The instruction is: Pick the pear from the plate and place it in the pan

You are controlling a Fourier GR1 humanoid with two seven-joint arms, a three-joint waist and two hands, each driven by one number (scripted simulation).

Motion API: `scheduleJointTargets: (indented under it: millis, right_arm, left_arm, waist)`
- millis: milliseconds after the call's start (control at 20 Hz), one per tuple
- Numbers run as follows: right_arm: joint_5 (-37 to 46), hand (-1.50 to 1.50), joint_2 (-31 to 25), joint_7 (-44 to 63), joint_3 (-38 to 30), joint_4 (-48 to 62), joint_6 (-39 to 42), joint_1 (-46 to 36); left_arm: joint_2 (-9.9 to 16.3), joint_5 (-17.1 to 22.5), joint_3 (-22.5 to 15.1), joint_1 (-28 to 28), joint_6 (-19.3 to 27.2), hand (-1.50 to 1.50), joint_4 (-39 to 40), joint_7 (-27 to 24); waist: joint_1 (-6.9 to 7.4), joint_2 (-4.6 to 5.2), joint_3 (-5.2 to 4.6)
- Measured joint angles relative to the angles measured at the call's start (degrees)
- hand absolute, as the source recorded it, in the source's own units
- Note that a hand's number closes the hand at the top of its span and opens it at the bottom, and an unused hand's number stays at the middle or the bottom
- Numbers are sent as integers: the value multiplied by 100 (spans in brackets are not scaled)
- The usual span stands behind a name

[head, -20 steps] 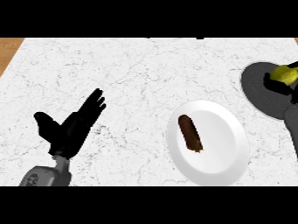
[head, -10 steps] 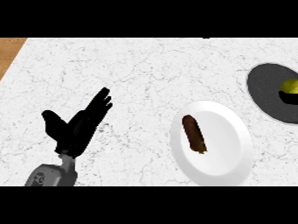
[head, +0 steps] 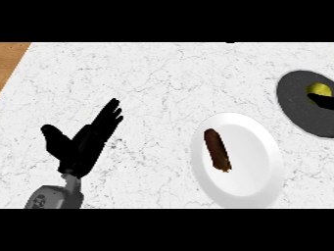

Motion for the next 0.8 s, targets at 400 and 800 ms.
scheduleJointTargets:
  millis: [400, 800]
  right_arm:
    - [-1115, -150, -346, -889, -916, 165, 1526, 276]
    - [-1481, -150, -826, -1670, -1105, 456, 3361, 988]
  left_arm:
    - [18, -32, 36, 117, 9, 0, -31, -26]
    - [-1, -15, 100, 148, 13, 0, -82, 21]
  waist:
    - [-109, -34, -15]
    - [-190, -73, -24]
